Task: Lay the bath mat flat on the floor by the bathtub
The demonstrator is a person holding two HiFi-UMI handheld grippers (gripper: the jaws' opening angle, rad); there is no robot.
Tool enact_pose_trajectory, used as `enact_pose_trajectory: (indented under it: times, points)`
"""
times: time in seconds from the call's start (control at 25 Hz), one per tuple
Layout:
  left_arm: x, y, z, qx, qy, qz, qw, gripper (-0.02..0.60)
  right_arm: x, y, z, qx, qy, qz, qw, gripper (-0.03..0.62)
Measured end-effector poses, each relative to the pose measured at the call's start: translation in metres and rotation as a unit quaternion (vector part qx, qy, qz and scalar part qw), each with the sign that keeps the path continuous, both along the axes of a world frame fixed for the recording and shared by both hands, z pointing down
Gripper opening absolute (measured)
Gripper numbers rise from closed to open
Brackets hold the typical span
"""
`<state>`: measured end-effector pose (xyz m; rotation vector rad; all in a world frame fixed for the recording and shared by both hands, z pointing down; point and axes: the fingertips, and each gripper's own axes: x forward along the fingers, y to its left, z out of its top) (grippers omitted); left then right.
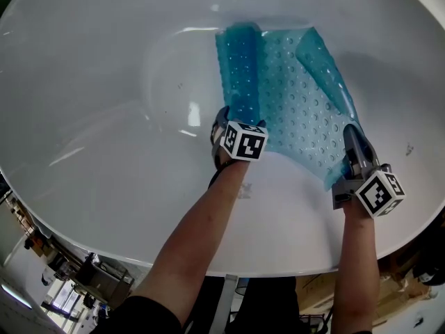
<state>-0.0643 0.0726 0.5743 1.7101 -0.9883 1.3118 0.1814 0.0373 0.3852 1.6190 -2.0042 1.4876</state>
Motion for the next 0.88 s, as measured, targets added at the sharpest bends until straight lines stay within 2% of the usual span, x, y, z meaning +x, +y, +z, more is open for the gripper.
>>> enact_pose_trajectory:
  times: [0.24, 0.36, 0.64, 0.76, 0.88]
  points:
    - [-0.009, 0.002, 0.013, -0.004, -0.027, -0.006, 0.9996, 0.514, 0.001, -0.002, 0.001, 0.002, 0.003, -0.010, 1.000, 0.014]
    - [-0.008, 0.003, 0.022, -0.017, -0.022, -0.022, 0.9994, 0.531, 0.000, -0.004, 0.004, -0.001, 0.004, -0.014, 1.000, 0.014]
    - [-0.005, 0.006, 0.035, -0.046, -0.006, -0.025, 0.9986, 0.557, -0.004, -0.004, 0.004, -0.002, 0.006, -0.023, 1.000, 0.014]
    - [-0.010, 0.004, 0.036, -0.049, -0.006, -0.018, 0.9986, 0.541, -0.002, -0.007, 0.002, -0.002, 0.008, -0.010, 1.000, 0.014]
    - [-0.013, 0.007, 0.036, -0.051, -0.003, -0.003, 0.9987, 0.492, -0.001, -0.012, -0.004, 0.012, 0.002, -0.010, 1.000, 0.014]
